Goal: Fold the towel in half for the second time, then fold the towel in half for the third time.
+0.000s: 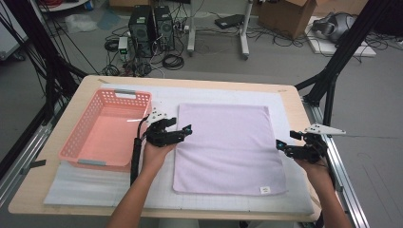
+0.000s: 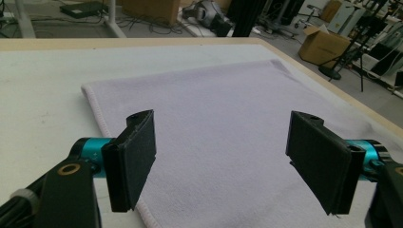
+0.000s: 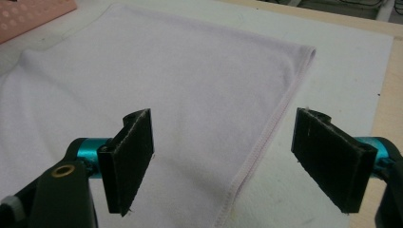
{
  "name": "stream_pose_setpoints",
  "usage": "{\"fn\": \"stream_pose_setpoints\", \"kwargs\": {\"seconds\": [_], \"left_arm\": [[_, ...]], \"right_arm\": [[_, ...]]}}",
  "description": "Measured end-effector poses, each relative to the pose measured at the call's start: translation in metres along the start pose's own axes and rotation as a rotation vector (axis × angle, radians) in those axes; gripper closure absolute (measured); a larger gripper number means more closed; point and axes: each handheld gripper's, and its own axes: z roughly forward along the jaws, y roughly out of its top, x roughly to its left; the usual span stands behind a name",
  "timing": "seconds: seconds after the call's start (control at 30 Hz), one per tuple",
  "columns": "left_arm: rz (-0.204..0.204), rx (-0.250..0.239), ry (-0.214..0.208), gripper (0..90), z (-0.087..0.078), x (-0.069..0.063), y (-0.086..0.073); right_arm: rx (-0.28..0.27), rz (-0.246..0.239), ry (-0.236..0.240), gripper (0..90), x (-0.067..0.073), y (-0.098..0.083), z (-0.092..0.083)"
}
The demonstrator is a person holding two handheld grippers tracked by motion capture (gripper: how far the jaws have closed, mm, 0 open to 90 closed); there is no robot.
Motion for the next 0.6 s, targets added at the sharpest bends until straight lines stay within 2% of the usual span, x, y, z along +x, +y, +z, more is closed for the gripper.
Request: {"fn": "stream_pose_setpoints", "kwargs": {"seconds": [0.3, 0.33, 0.5, 0.6], "left_arm": [[-0.005, -0.005, 0.007, 26.8, 0.003, 0.004, 0.0], [0.0, 0.009, 0.011, 26.8, 0.005, 0.004, 0.001], [0.01, 0.022, 0.029, 27.0, 0.016, 0.007, 0.012], [0.013, 0.045, 0.052, 27.3, 0.027, 0.013, 0.019]], "right_arm": [[0.015, -0.008, 0.001, 21.0, -0.002, 0.007, 0.009], [0.017, 0.002, -0.001, 21.0, -0.002, 0.008, 0.011], [0.034, 0.014, -0.006, 20.8, -0.009, 0.014, 0.026], [0.062, 0.046, -0.02, 18.7, -0.016, 0.018, 0.04]]}}
